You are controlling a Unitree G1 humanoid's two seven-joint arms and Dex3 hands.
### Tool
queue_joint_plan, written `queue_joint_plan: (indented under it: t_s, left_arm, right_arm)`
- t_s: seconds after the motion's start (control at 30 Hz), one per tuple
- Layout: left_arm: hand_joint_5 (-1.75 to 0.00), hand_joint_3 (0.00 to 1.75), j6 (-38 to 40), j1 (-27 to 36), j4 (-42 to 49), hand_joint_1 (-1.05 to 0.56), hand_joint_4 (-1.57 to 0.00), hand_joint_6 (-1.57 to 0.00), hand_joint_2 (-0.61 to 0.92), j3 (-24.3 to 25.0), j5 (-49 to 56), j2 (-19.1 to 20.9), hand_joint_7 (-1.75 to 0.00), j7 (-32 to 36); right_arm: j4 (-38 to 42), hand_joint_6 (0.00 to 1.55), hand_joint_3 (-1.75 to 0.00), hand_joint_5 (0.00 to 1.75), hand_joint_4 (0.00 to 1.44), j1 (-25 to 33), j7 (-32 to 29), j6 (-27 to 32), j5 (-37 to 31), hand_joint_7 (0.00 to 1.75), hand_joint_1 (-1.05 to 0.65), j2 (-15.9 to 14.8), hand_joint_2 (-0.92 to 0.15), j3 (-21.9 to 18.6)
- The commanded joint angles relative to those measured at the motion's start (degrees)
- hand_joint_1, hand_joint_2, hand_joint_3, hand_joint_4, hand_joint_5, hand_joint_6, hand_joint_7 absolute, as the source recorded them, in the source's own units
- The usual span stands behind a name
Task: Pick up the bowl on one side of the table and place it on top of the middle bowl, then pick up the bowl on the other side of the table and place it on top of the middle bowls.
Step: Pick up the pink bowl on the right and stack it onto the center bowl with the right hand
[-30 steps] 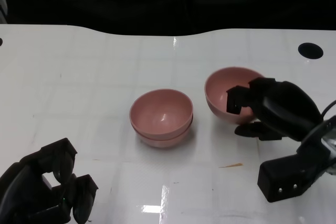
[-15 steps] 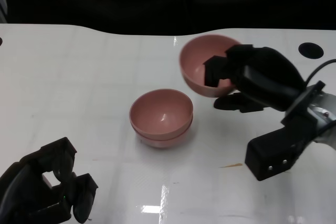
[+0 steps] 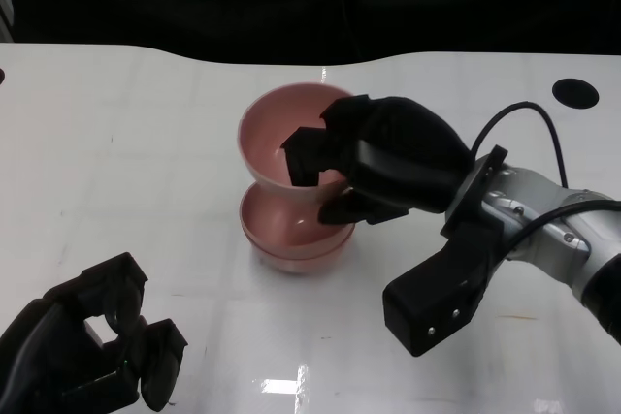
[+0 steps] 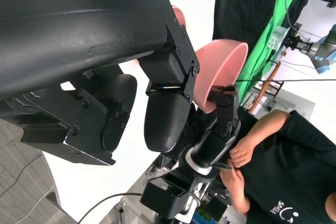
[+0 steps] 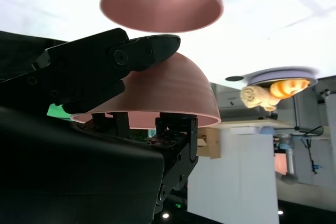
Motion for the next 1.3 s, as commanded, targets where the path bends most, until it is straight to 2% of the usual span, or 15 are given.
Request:
queue_joint_plan:
  t_s: [0.03, 0.07, 0.1, 0.17, 0.2, 0.3, 0.87, 1.3]
  left_arm:
    - [-1.75, 1.54, -1.31, 0.24, 0.15, 0.14, -1.11, -0.91, 0.80, 0.02, 0.82, 0.27, -1.75, -0.50]
    - [-1.75, 1.55, -1.47, 0.26, 0.28, 0.14, -1.11, -0.91, 0.80, 0.00, 0.87, 0.24, -1.75, -0.69]
    - [-1.75, 1.55, -1.57, 0.27, 0.37, 0.14, -1.11, -0.91, 0.79, -0.01, 0.87, 0.23, -1.75, -0.82]
    - [-1.75, 1.56, -1.66, 0.35, 0.36, 0.14, -1.10, -0.91, 0.79, -0.03, 0.73, 0.17, -1.75, -0.87]
    - [-1.75, 1.56, -1.66, 0.40, 0.30, 0.14, -1.10, -0.90, 0.78, -0.03, 0.62, 0.08, -1.75, -0.81]
    - [-1.75, 1.56, -1.96, 0.54, -0.08, 0.13, -1.10, -0.90, 0.77, -0.23, 0.84, -0.12, -1.75, -0.70]
    - [-1.75, 1.57, -2.18, 1.34, -1.35, 0.13, -1.10, -0.91, 0.75, -0.64, 1.14, -0.05, -1.75, -0.02]
    - [-1.75, 1.59, -1.97, 1.61, -2.01, 0.15, -1.10, -0.90, 0.75, -0.71, 1.58, -0.14, -1.75, 0.52]
  right_arm:
    - [1.00, 0.62, -0.26, 1.75, 0.87, -1.89, 0.32, 0.35, 0.02, 1.75, -0.29, 0.93, -0.86, 0.45]
    - [1.36, 0.62, -0.25, 1.75, 0.86, -2.03, 0.44, 0.42, -0.02, 1.72, -0.29, 1.27, -0.85, 0.65]
    - [1.62, 0.67, -0.22, 1.75, 0.87, -2.13, 0.49, 0.45, -0.04, 1.61, -0.29, 1.47, -0.86, 0.77]
    - [2.50, 0.70, -0.20, 1.75, 0.88, -2.33, -0.14, 0.29, -0.24, 1.54, -0.29, 1.99, -0.87, 1.07]
    - [3.16, 0.66, -0.20, 1.75, 0.88, -2.46, -0.61, 0.28, -0.41, 1.66, -0.28, 2.39, -0.87, 1.32]
    - [5.11, 0.63, -0.19, 1.75, 0.88, -2.90, -2.03, 0.39, -1.10, 1.74, -0.26, 3.29, -0.87, 2.09]
    - [13.71, 0.59, -0.23, 1.75, 0.85, -4.85, -4.75, 1.30, -2.13, 1.75, -0.26, 5.49, -0.88, 4.07]
    - [16.75, 0.58, -0.21, 1.75, 0.83, -5.53, -4.81, 2.90, -2.69, 1.72, -0.27, 6.73, -0.90, 5.97]
